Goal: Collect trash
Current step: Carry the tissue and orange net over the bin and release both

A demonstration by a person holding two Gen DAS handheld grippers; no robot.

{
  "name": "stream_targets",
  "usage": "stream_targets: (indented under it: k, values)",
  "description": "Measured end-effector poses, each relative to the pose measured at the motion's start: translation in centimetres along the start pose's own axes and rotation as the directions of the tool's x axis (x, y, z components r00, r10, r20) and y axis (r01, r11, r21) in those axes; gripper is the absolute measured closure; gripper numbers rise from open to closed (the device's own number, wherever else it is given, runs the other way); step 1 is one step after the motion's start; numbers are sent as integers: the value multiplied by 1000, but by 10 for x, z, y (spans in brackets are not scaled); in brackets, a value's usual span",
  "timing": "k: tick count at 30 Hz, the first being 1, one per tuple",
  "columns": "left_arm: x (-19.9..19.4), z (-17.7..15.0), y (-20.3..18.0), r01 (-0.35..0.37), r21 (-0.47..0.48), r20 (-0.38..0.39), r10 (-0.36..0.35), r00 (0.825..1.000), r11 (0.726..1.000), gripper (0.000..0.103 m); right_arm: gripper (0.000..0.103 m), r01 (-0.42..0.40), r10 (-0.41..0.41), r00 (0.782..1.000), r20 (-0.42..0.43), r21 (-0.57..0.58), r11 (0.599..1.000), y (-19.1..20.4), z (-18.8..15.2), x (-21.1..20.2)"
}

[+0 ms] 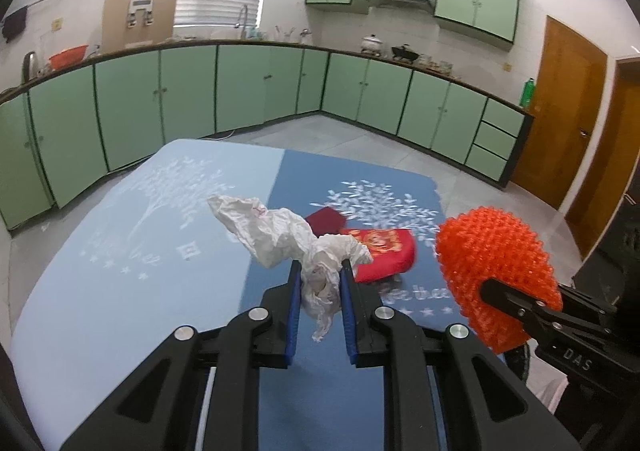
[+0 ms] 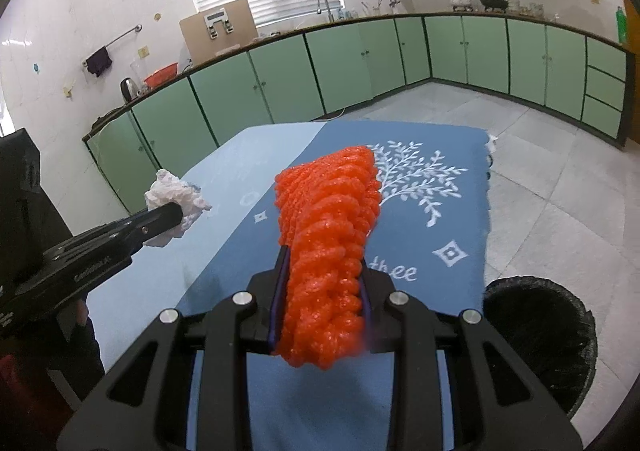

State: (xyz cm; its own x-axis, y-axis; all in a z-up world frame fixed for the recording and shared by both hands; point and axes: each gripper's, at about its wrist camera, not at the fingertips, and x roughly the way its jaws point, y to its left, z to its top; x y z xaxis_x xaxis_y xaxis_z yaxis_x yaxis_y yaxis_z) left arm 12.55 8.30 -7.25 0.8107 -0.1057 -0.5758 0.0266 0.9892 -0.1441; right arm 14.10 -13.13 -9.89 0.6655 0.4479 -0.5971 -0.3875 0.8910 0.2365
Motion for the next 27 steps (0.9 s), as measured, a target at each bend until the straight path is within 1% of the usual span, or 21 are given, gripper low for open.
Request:
stream_targets:
  k: [8,14,19,27]
  values:
    - [-2,0,-34,65,46,1,-65,998,997,85,75,47,-47,998,35,21,999,-22,-2,-23]
    - [4,2,-70,133,96,-10,-133,991,986,85,75,104,-107,993,56,53,993,-50,-7,-43]
    - [13,0,-106,199,144,-32,-197,980,969,85,75,167,-174,982,67,96,981,-83,-14,-60]
    - [34,-9,-159,305,207,-92,-291,952,930,85,75,258,-269,961,59,151,954,-130,-29,-78]
